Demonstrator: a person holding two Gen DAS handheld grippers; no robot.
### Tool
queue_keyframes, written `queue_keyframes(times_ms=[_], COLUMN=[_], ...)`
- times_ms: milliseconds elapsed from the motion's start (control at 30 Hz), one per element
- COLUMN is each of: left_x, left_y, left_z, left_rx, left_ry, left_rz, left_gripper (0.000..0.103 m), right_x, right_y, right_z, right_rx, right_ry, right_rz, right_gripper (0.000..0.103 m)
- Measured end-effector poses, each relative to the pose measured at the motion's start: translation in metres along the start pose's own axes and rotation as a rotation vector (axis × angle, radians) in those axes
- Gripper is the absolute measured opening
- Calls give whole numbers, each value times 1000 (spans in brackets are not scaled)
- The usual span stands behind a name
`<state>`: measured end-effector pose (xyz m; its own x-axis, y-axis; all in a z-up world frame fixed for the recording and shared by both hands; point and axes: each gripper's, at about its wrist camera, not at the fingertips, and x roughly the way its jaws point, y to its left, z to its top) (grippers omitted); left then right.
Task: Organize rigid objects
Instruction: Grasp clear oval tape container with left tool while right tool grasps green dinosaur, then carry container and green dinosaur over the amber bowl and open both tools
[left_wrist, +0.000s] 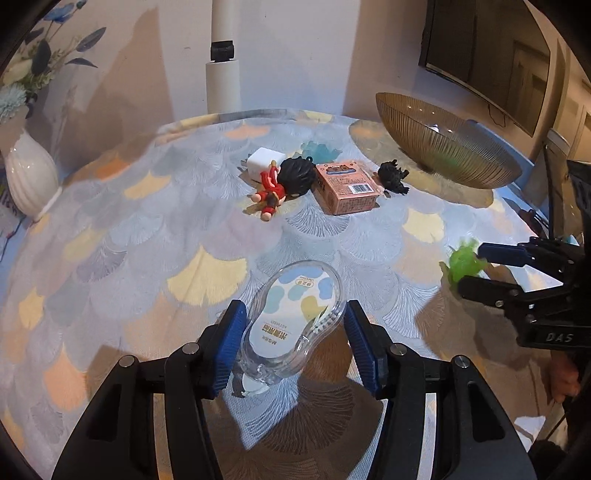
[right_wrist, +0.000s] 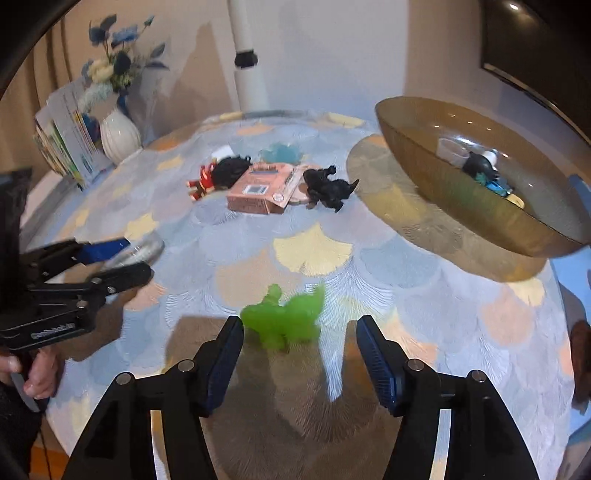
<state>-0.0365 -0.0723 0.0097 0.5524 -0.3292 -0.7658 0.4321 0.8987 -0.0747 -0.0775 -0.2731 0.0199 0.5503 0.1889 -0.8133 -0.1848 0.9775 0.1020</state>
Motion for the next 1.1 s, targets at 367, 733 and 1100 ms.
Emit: queue_keyframes(times_ms=[367,733,1100], left_x=[1,6,-14], left_y=[-1,-5,-24], left_z=[-1,-1,20], left_rx=[2,30,46], left_ry=[9,30,-55], left_rz=[6,10,-18], left_gripper=[53,54,41], right_x=[14,14,-37], right_y=[21,44,5], right_z=[7,10,21], right_rx=[77,-31,92], right_ry=[49,-25,-158], right_rz=[-39,-171,-62], right_gripper=[61,43,43])
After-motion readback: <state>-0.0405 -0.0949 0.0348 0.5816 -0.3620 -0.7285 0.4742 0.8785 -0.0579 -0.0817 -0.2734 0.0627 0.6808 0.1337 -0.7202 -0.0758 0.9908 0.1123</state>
